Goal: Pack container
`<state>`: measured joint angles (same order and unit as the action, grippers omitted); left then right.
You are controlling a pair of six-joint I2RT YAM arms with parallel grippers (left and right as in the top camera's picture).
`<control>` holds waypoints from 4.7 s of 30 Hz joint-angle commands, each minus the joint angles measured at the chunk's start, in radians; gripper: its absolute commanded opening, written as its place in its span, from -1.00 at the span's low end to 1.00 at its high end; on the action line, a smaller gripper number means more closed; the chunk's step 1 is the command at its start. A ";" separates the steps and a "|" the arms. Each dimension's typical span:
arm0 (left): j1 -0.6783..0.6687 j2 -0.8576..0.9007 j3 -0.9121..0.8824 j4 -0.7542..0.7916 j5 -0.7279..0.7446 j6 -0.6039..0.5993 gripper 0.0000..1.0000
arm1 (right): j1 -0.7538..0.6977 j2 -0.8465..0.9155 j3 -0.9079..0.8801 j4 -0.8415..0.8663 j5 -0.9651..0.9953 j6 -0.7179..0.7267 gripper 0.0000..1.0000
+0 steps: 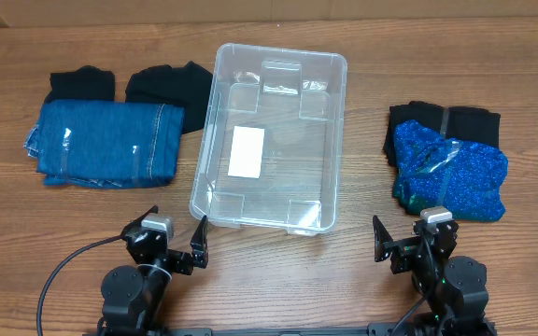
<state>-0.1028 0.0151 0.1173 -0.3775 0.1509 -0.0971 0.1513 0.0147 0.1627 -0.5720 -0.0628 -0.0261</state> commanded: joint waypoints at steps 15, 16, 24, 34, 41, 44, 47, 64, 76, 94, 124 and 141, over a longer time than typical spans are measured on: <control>0.109 0.691 0.640 -0.145 -0.102 -0.168 1.00 | -0.003 -0.010 -0.011 0.000 0.010 0.002 1.00; 0.183 0.713 0.658 -0.142 -0.040 -0.165 1.00 | -0.003 -0.010 -0.011 0.000 0.010 0.002 1.00; 0.864 0.910 0.668 -0.132 0.537 -0.082 1.00 | -0.003 -0.010 -0.011 0.000 0.010 0.002 1.00; 0.907 1.273 0.658 -0.182 0.589 -0.090 1.00 | -0.003 -0.010 -0.011 0.000 0.010 0.002 1.00; 0.907 1.413 0.636 -0.066 0.488 -0.207 1.00 | -0.003 -0.010 -0.011 0.000 0.010 0.002 1.00; 0.907 1.458 0.635 0.021 0.501 -0.245 1.00 | -0.003 -0.010 -0.011 0.000 0.010 0.002 1.00; 0.907 1.532 0.635 0.080 0.559 -0.246 1.00 | -0.003 -0.010 -0.011 0.000 0.010 0.002 1.00; 0.744 1.759 0.635 0.399 0.487 -0.419 1.00 | -0.003 -0.010 -0.011 0.000 0.010 0.002 1.00; 0.684 1.955 0.636 0.588 0.468 -0.539 -0.44 | -0.003 -0.010 -0.011 0.000 0.010 0.002 1.00; 0.685 1.390 0.636 0.311 0.635 -0.410 -0.92 | -0.003 -0.010 -0.011 0.000 0.010 0.002 1.00; 0.290 1.146 1.051 0.727 1.430 -0.490 -0.92 | -0.003 -0.010 -0.011 0.000 0.010 0.003 1.00; 0.049 1.771 1.053 0.857 1.235 -0.524 -0.92 | -0.003 -0.010 -0.011 0.000 0.010 0.002 1.00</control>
<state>-0.0235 1.7924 1.1255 0.4477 1.4235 -0.6334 0.1513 0.0147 0.1623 -0.5709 -0.0628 -0.0257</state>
